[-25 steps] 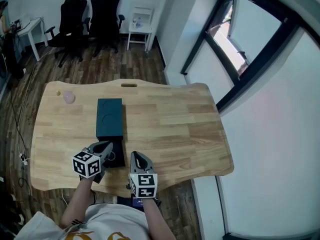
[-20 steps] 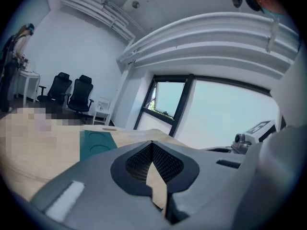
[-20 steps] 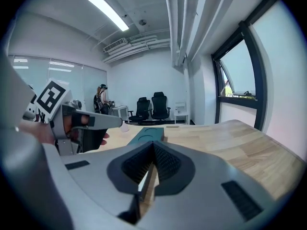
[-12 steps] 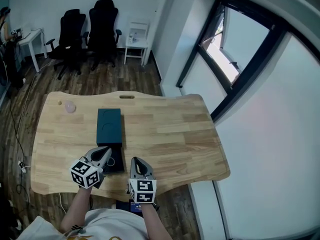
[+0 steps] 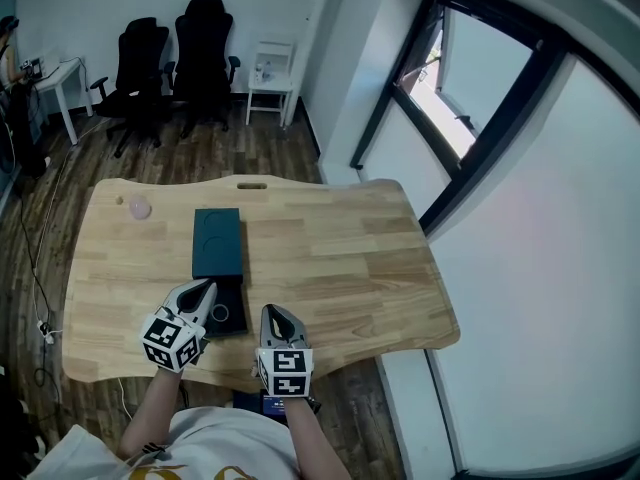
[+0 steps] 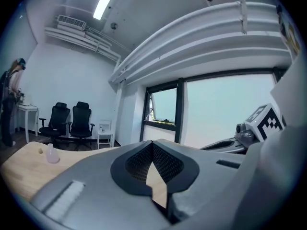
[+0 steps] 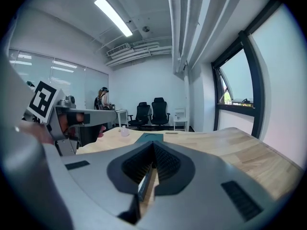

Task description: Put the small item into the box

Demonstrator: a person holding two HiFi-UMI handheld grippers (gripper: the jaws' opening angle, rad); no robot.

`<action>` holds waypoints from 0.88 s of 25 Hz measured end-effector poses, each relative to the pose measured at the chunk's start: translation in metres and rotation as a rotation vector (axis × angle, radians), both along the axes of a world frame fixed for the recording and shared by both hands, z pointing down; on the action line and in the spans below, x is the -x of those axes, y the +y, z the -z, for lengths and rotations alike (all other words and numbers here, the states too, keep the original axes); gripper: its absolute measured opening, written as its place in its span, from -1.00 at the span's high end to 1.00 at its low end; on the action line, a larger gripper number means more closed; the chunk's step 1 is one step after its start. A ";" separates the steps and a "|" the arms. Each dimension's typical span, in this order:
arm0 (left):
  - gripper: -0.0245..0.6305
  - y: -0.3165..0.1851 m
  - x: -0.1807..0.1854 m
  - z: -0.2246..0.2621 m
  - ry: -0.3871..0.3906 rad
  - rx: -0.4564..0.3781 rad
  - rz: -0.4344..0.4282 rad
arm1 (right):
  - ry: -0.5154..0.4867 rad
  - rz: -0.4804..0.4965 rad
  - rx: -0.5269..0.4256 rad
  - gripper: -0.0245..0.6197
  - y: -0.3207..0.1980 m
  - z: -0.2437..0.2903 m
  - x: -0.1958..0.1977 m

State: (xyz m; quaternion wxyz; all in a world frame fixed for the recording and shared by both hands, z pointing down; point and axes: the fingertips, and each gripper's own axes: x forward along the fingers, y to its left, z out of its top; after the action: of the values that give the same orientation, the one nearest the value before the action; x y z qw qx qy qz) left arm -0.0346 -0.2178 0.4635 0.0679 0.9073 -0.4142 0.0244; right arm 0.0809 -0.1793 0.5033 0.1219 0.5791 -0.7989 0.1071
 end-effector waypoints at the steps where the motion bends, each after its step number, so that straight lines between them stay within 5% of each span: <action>1: 0.92 0.000 -0.001 0.000 0.001 0.003 -0.003 | 0.005 -0.001 0.000 0.91 0.001 0.001 -0.001; 22: 0.92 0.001 -0.009 -0.025 -0.060 0.091 -0.027 | 0.000 -0.011 0.006 0.91 -0.002 -0.006 -0.012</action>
State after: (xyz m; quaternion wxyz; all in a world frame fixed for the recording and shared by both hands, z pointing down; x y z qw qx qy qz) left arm -0.0258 -0.2164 0.4889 0.0963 0.9078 -0.4020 0.0714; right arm 0.0926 -0.1810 0.5092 0.1229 0.5830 -0.7955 0.1104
